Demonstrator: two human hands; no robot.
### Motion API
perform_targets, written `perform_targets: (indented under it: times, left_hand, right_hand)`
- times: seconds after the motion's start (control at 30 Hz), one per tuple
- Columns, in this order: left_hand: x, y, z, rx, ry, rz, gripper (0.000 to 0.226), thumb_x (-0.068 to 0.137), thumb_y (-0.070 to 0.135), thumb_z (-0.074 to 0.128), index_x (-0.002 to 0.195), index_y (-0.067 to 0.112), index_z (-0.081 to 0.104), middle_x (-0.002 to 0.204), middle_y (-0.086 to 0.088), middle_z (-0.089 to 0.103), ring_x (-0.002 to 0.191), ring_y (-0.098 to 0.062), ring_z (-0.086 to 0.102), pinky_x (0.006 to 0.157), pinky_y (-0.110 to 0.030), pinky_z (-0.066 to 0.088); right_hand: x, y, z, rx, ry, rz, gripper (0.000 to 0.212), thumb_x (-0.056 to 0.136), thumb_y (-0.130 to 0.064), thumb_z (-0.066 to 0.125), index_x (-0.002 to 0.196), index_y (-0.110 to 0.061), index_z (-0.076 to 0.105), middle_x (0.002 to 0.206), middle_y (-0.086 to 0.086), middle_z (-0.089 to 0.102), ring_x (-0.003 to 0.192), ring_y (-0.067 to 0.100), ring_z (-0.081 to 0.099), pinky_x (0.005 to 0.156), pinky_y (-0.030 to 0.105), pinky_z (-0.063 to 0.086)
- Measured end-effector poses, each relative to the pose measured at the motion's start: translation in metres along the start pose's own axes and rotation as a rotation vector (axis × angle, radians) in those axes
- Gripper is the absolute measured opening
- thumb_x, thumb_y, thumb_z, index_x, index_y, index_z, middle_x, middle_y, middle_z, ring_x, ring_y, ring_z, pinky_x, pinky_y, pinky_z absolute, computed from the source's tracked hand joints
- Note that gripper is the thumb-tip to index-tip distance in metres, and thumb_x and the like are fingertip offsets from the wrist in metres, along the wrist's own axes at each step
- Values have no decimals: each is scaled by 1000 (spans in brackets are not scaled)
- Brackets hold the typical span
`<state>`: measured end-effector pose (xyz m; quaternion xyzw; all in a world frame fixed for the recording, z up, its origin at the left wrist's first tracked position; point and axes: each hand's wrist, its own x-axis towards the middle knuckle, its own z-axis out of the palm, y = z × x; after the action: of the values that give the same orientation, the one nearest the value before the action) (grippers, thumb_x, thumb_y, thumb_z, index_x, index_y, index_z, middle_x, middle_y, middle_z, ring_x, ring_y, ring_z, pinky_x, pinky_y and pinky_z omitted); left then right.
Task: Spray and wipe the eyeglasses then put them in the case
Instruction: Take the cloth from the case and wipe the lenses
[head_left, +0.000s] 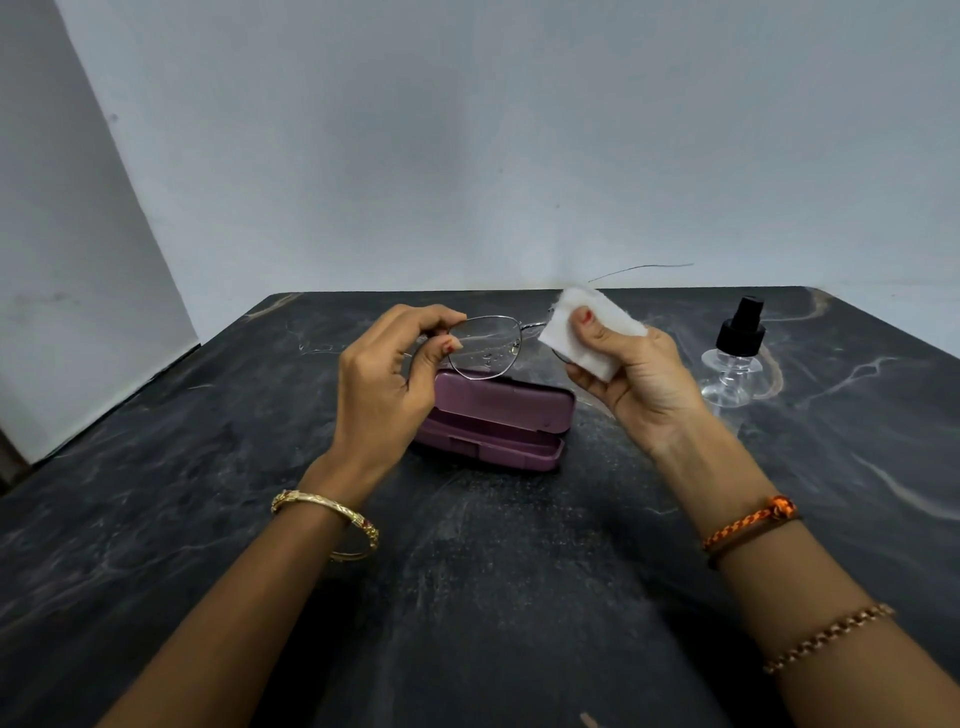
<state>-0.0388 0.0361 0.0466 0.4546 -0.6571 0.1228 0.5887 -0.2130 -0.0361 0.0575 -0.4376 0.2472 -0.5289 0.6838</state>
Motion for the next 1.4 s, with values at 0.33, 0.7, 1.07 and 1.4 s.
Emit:
perform_targets:
  times: [0.33, 0.7, 1.07, 1.4]
  left_hand:
    - [0, -4, 1, -46, 19, -36, 20, 81, -2, 57, 101, 0, 62, 86, -5, 60, 78, -13, 59, 74, -18, 50]
    - [-7, -1, 8, -59, -23, -7, 20, 80, -5, 58, 99, -4, 62, 84, -7, 61, 79, -10, 58, 75, -9, 49]
    - [-3, -2, 3, -89, 40, -32, 25, 81, -1, 58, 106, 0, 59, 91, -4, 61, 82, 6, 58, 77, -10, 49]
    - [0, -2, -2, 12, 14, 29, 21, 83, -2, 56, 103, -2, 61, 90, -7, 59, 82, -8, 56, 75, -11, 49]
  right_hand:
    - [3, 0, -6, 94, 103, 35, 10, 77, -10, 66, 84, -11, 59, 56, -6, 71, 53, 6, 67, 45, 15, 50]
    - [-3, 17, 13, 303, 198, 8, 6, 79, -16, 65, 83, -17, 60, 57, -5, 71, 52, 6, 65, 44, 14, 48]
    - [-8, 8, 11, -99, -35, -100, 22, 46, -28, 74, 67, -22, 70, 60, -13, 71, 59, -3, 64, 48, 13, 45]
    - [-7, -1, 2, -227, -63, -42, 23, 52, -20, 72, 73, -12, 66, 57, -8, 71, 54, 0, 66, 43, 11, 46]
